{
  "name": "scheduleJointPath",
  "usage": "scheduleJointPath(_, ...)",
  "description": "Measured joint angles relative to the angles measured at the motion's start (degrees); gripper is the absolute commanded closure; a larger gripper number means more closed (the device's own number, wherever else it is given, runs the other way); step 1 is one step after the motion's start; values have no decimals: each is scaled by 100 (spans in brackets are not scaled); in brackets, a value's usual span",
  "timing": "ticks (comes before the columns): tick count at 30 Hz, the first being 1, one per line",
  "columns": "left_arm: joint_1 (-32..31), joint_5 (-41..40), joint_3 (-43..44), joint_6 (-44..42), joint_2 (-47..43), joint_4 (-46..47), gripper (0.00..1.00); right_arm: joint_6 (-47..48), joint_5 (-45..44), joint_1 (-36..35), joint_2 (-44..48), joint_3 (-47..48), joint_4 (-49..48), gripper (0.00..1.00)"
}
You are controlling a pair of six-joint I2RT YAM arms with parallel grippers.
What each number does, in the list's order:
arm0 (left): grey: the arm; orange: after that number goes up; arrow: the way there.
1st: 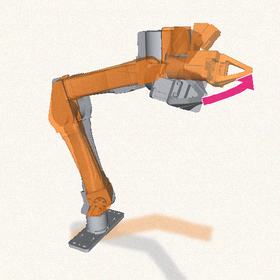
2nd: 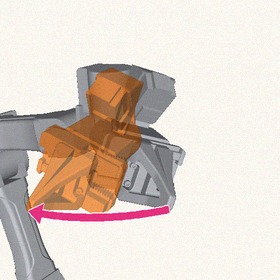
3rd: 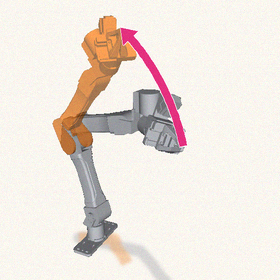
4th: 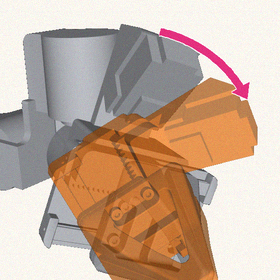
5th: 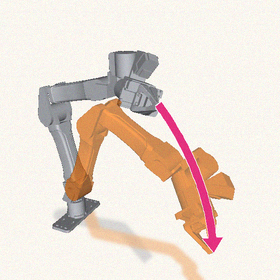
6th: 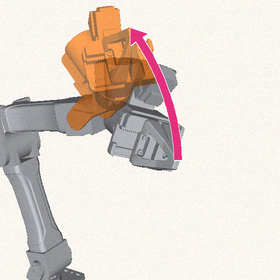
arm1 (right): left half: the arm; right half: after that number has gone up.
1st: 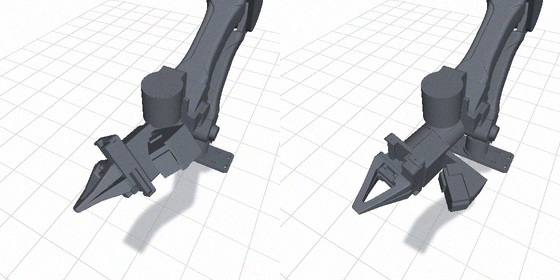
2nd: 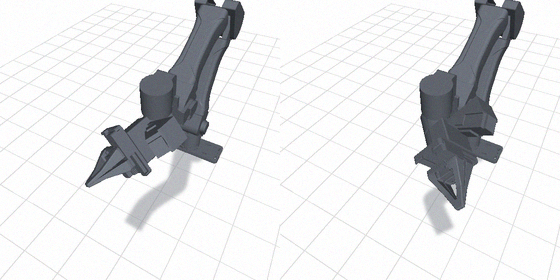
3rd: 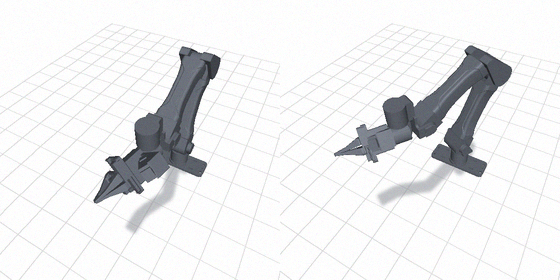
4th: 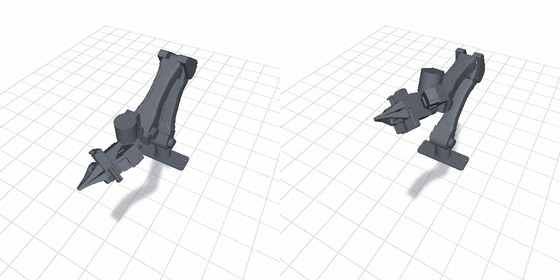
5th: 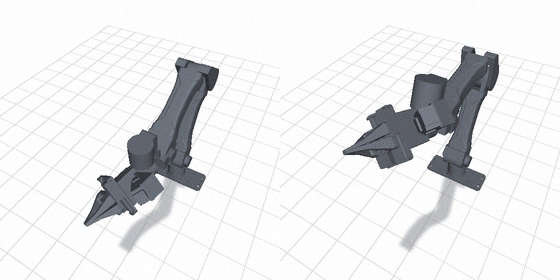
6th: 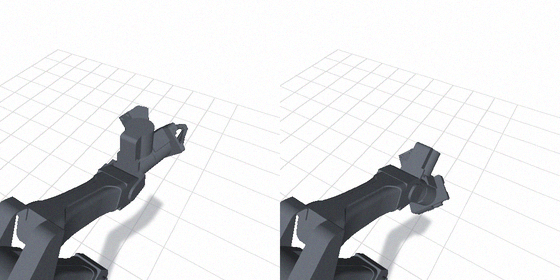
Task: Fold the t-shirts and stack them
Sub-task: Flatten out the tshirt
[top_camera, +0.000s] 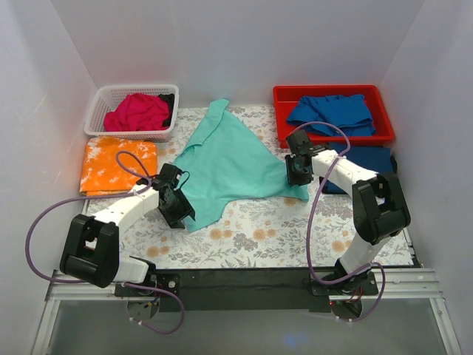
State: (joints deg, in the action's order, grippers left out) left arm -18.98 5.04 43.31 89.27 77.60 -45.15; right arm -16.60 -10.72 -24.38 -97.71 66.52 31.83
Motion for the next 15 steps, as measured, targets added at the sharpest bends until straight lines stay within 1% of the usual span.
scheduleJointPath(6, -28, -11, -129, -13, 164, 90, 59, -17, -2, 0, 22, -85, 76, 62)
scheduleJointPath(8, -42, 15, -136, -37, 411, 125, 60, -20, -2, 0, 35, -87, 81, 62)
scheduleJointPath(11, -105, 9, -44, -103, 535, 74, 61, -39, -2, 0, 63, -122, 85, 62)
scheduleJointPath(15, -267, -103, 302, -278, 940, -192, 72, -94, -2, 0, 68, -162, 101, 63)
